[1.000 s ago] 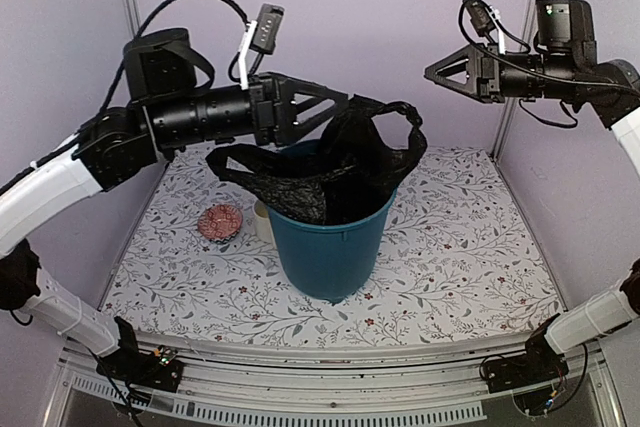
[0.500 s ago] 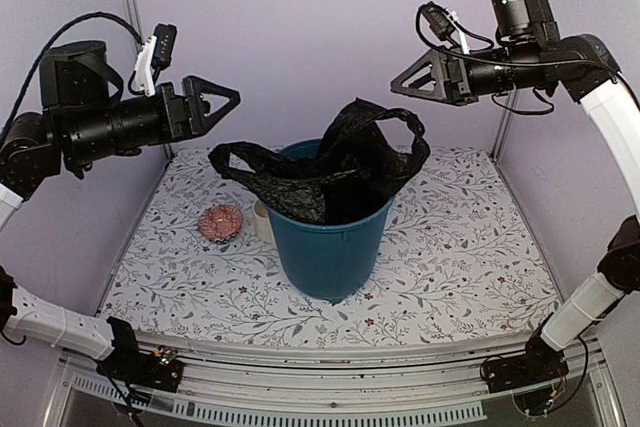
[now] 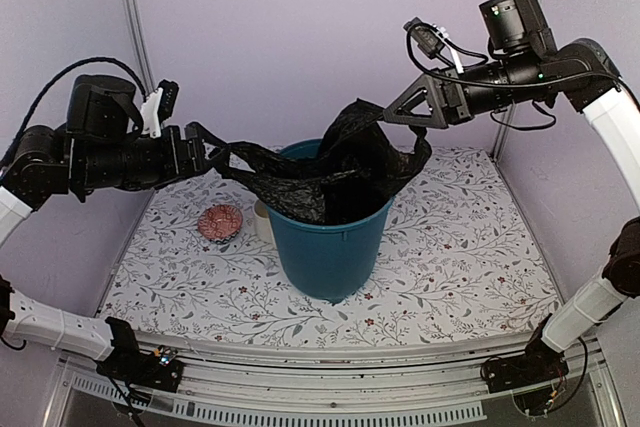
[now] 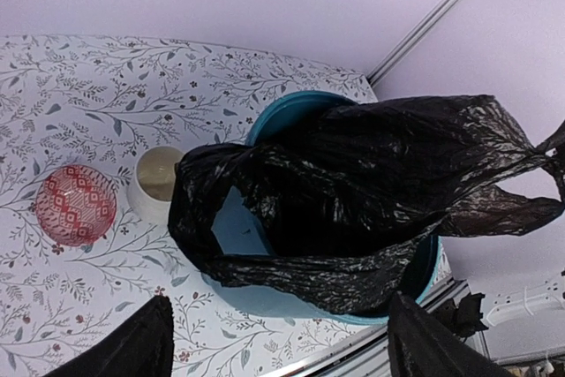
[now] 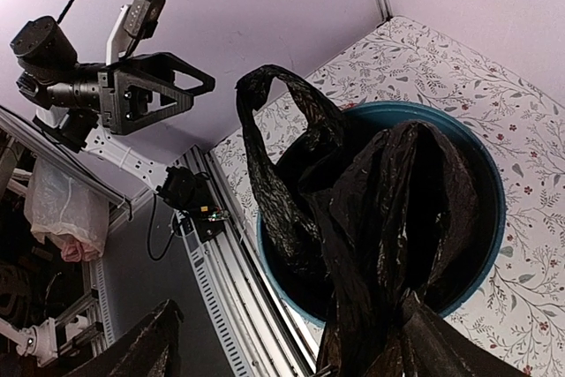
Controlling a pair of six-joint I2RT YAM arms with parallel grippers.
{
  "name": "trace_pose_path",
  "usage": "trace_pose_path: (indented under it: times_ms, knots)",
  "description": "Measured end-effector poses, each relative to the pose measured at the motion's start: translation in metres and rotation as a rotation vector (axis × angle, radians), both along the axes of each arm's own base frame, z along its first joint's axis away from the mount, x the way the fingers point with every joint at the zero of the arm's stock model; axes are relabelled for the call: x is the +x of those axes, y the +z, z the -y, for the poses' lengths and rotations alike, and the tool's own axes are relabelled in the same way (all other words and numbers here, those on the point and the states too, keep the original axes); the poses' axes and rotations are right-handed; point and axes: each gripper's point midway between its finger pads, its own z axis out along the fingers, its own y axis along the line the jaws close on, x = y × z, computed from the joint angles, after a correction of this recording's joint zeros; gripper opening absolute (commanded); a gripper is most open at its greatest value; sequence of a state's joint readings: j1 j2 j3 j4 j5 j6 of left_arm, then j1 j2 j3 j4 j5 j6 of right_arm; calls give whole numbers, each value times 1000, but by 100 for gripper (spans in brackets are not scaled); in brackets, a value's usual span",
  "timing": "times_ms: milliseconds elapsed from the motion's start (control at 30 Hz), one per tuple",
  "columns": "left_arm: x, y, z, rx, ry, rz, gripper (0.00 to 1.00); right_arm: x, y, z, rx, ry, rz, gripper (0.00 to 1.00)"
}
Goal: Put the trash bags into the trash bin
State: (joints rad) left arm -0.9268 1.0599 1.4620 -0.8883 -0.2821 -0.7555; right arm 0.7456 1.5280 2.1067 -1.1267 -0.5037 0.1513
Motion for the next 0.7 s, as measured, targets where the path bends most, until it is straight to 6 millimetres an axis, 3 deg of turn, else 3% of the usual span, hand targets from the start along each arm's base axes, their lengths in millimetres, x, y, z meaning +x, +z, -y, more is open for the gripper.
trace_pose_path:
  times_ms: [200, 300, 500, 700]
  knots:
    - [6, -22, 1, -9, 29, -49, 75, 12, -8, 2, -40, -49, 13, 70]
    - [7, -24, 5, -28, 20, -54, 66, 20, -16, -2, -63, -60, 7, 64]
    - [9, -24, 14, -64, -3, -46, 40, 24, -25, -5, -82, -62, -7, 40]
    - [11, -21, 24, -88, -32, -34, 19, 24, -25, -5, -84, -59, -2, 6]
